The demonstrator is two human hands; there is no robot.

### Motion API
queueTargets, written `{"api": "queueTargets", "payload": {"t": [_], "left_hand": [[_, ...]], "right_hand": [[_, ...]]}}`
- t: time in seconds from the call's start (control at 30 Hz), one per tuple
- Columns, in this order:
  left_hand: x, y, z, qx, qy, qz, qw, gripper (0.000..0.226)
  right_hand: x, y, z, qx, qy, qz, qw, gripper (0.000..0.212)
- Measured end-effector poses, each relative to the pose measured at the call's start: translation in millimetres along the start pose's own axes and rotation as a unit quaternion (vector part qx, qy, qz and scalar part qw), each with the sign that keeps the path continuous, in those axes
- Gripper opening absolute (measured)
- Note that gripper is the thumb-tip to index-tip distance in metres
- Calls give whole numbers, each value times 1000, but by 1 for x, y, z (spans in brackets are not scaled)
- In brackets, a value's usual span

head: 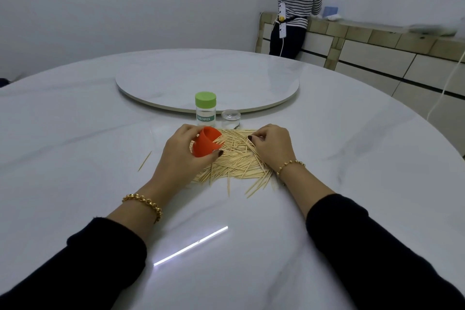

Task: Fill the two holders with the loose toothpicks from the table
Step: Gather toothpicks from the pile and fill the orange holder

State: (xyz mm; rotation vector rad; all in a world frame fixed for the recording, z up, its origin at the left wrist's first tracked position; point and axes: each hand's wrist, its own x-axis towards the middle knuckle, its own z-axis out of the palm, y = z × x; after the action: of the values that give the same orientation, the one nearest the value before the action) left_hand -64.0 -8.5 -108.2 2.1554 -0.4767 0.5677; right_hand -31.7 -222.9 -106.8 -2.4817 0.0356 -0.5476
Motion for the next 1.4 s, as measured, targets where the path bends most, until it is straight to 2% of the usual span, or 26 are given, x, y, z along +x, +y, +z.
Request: {"api": "queueTargets", "payload": {"t": [0.27, 0.47, 0.6, 0.8, 1.1, 1.23, 1.4], "left_hand": [[6, -4, -1, 1, -2, 10, 1000, 55], [9, -6, -3, 7, 6, 20, 1000, 57], [7, -4, -2, 2, 6, 28, 1000, 57], [6, -1, -2, -5, 4, 34, 999, 56], [3, 3, 0, -24, 4, 38, 999, 52], [4, 2, -2, -29, 10, 29, 999, 48], [4, 0, -3, -23, 14, 17, 999, 51]], "right_hand": [[13, -6, 10, 4, -1, 17, 1000, 17], [11, -9, 7, 158, 64, 15, 985, 16], [5, -25, -2, 270, 94, -13, 958, 19], [-7, -59, -5, 411, 51, -4, 910, 15], [-20, -87, -2, 500, -41, -17, 865, 12], [-24, -82, 7, 509, -73, -1, 857, 12], [-26, -79, 9, 476, -33, -30, 878, 17]]}}
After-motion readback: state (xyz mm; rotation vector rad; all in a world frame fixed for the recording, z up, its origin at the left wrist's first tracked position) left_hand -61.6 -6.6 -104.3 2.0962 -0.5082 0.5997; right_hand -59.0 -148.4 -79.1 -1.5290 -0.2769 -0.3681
